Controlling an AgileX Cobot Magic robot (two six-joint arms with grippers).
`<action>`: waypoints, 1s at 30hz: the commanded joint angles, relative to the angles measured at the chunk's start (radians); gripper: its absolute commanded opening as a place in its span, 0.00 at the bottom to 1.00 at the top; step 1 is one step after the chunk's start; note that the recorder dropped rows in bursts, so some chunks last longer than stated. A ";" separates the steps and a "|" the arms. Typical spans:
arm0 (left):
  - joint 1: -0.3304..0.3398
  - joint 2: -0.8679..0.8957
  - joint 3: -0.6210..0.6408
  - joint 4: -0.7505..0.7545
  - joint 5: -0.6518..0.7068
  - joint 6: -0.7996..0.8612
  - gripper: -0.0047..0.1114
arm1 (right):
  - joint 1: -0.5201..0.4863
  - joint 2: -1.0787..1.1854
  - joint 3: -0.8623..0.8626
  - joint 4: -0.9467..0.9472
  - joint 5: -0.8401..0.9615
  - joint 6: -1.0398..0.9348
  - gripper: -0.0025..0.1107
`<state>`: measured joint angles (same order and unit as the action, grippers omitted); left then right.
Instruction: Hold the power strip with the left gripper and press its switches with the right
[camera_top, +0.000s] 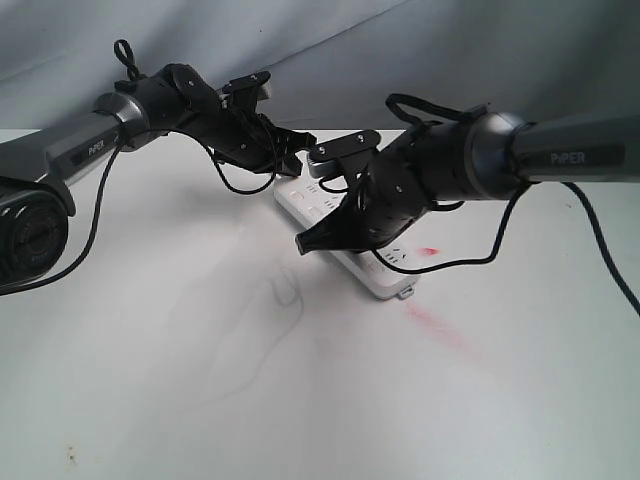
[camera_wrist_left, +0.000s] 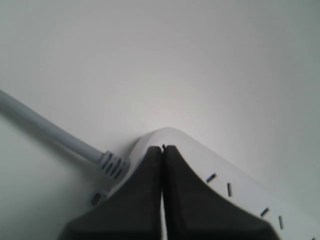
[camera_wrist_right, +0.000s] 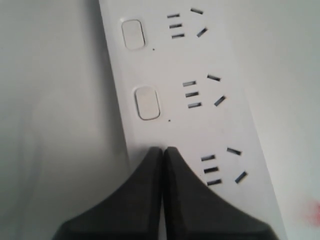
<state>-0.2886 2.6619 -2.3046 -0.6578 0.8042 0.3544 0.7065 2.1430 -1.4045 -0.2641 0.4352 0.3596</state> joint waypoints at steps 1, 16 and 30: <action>-0.002 0.007 -0.003 0.009 0.003 -0.001 0.04 | 0.001 0.015 0.024 0.036 0.084 0.011 0.02; -0.002 0.007 -0.003 0.009 0.003 -0.001 0.04 | 0.001 0.015 0.094 0.042 0.079 0.023 0.02; -0.002 0.007 -0.003 0.009 0.003 -0.001 0.04 | 0.044 0.024 0.094 0.033 0.170 -0.023 0.02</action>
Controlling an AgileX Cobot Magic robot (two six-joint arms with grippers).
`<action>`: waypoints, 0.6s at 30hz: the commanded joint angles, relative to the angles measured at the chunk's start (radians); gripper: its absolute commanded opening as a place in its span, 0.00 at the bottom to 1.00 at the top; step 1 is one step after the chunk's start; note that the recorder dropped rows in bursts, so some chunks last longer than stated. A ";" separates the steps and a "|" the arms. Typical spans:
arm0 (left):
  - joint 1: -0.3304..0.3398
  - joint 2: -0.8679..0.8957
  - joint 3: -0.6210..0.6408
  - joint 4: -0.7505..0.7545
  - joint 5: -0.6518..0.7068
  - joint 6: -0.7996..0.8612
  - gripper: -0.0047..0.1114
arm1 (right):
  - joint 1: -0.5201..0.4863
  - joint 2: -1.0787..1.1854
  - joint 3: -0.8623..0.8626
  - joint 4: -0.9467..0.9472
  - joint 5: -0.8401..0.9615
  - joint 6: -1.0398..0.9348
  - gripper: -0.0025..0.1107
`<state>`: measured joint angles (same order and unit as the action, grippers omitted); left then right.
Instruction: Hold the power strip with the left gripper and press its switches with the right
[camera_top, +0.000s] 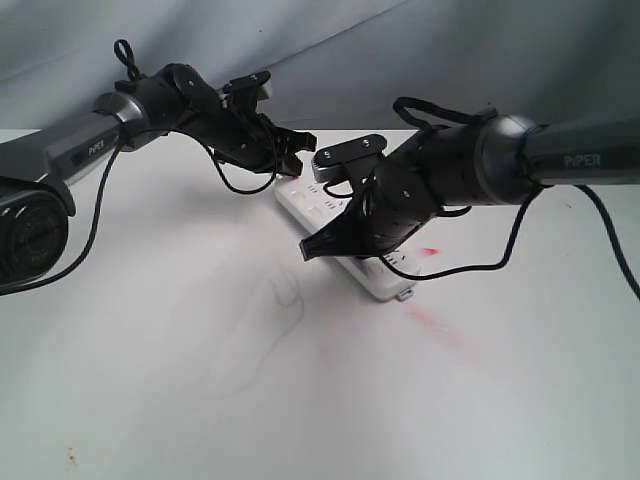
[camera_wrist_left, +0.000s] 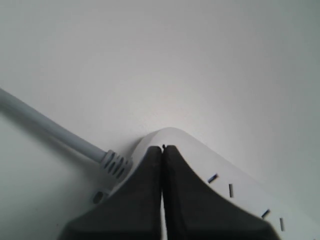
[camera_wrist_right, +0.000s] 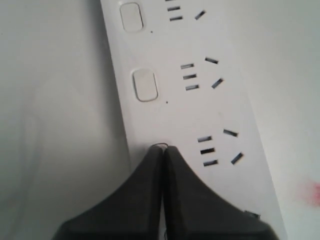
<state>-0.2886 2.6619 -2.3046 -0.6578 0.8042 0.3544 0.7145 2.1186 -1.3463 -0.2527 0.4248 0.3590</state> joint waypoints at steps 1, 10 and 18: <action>-0.002 0.007 -0.003 0.009 0.003 -0.001 0.04 | 0.043 0.052 0.033 0.022 0.193 -0.023 0.02; -0.002 0.007 -0.003 0.013 0.003 -0.002 0.04 | 0.052 0.113 0.029 0.007 0.211 -0.018 0.02; -0.002 0.007 -0.003 0.013 0.003 -0.002 0.04 | 0.052 -0.012 -0.123 -0.005 0.238 -0.015 0.02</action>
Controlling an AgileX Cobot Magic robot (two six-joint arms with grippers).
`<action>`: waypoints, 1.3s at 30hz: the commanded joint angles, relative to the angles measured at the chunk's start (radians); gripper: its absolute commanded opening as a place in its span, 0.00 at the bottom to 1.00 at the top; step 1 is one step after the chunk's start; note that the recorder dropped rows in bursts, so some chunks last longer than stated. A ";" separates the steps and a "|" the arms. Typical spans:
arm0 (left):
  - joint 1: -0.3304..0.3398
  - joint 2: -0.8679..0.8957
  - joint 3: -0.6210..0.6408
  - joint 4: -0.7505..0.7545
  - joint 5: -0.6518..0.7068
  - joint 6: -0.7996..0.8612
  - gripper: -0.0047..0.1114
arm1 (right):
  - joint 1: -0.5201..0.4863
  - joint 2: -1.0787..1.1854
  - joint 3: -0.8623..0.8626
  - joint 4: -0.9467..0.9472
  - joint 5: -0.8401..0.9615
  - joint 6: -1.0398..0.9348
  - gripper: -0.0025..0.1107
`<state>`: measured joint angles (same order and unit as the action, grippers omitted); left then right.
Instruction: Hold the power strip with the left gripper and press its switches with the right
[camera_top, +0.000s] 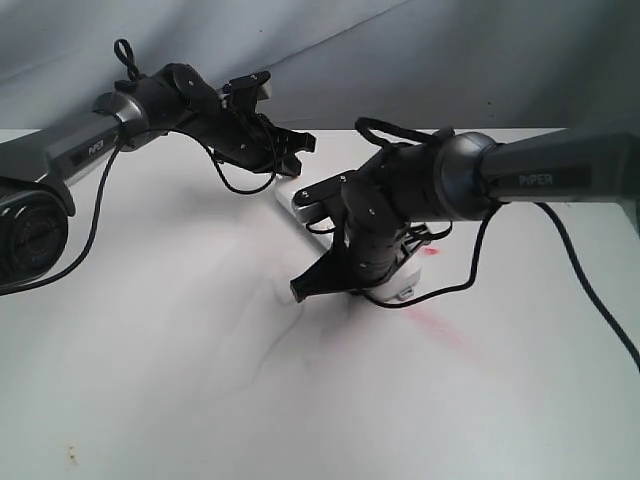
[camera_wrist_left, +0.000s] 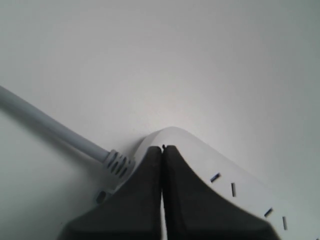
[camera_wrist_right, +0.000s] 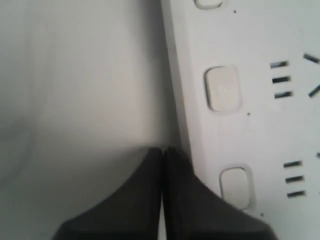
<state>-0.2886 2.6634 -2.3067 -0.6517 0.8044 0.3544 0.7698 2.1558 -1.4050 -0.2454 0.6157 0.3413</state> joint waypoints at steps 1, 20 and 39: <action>-0.002 0.006 -0.001 0.007 0.003 -0.002 0.04 | -0.003 -0.070 -0.082 -0.020 0.047 -0.005 0.02; -0.002 0.006 -0.001 0.007 0.003 -0.002 0.04 | -0.195 -0.114 -0.122 0.513 0.205 -0.636 0.02; -0.002 0.006 -0.001 0.007 0.003 -0.002 0.04 | -0.171 -0.021 -0.250 0.413 0.192 -0.545 0.02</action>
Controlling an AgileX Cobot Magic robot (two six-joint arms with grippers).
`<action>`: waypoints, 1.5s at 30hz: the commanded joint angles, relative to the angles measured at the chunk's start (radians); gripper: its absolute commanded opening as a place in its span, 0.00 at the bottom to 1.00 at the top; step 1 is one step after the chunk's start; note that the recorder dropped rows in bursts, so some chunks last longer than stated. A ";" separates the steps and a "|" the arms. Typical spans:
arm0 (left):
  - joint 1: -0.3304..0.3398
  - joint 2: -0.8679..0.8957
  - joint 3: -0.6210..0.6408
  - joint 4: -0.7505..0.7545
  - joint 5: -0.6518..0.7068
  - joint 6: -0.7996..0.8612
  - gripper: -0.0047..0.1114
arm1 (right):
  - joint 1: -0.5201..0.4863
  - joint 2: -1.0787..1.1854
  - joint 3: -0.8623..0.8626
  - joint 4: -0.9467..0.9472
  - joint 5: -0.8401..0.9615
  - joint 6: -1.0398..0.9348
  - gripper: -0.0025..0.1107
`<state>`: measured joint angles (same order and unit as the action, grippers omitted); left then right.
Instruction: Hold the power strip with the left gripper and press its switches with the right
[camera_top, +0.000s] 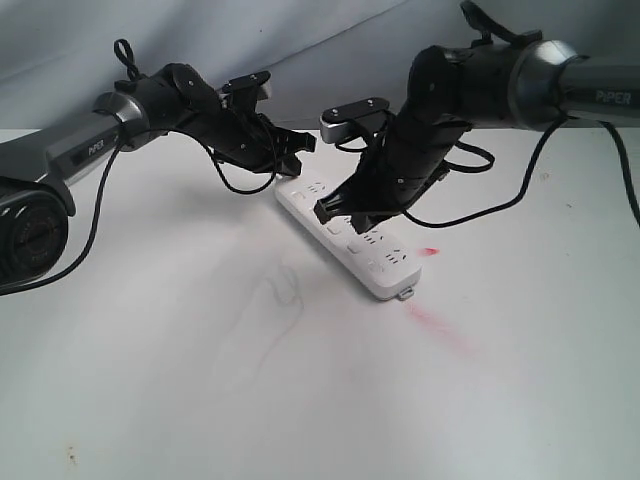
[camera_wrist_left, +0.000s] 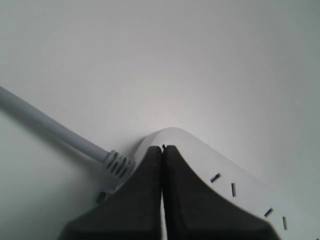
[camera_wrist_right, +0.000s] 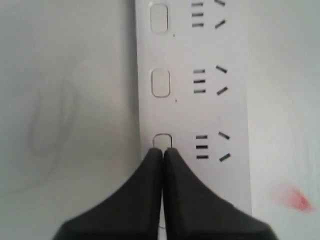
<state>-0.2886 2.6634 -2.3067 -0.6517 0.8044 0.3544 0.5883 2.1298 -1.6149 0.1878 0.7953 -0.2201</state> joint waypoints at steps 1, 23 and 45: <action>-0.002 0.006 -0.001 0.007 0.003 -0.002 0.04 | 0.015 0.014 -0.040 -0.020 0.010 0.016 0.02; -0.002 0.006 -0.001 0.007 0.003 -0.002 0.04 | 0.020 0.089 -0.050 -0.082 -0.028 0.071 0.02; -0.002 0.006 -0.001 0.007 0.003 -0.002 0.04 | 0.090 0.139 -0.050 -0.188 0.015 0.137 0.02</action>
<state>-0.2886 2.6634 -2.3067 -0.6517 0.8044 0.3544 0.6642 2.2351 -1.6691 0.0409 0.7874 -0.1141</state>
